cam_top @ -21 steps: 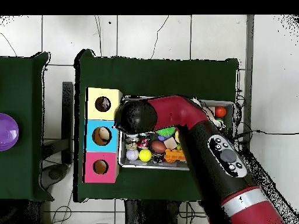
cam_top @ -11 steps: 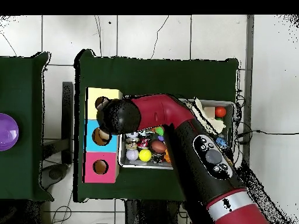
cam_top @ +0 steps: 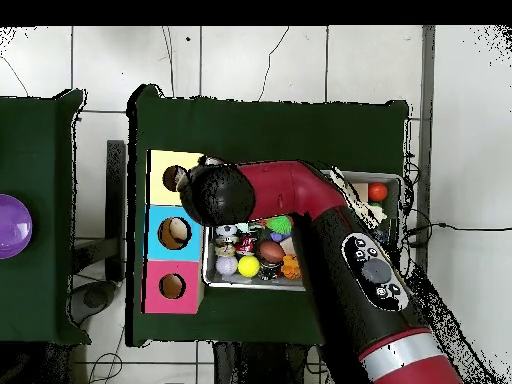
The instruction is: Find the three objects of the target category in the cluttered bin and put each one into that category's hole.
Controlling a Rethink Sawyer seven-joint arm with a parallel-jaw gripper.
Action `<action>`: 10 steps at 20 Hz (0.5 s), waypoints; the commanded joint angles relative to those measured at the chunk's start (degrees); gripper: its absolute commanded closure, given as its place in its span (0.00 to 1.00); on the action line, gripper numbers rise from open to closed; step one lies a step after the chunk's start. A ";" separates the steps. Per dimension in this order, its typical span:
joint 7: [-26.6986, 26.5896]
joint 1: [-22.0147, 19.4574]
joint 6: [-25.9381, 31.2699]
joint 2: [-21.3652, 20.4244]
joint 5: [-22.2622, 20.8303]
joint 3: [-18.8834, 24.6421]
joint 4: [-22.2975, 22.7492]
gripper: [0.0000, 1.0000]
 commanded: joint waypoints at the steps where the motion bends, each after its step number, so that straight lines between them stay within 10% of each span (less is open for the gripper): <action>1: 18.44 3.18 -0.53 0.92 4.10 -4.17 -4.72 1.00; 10: 22.06 9.18 2.02 0.40 8.62 -8.78 -7.42 1.00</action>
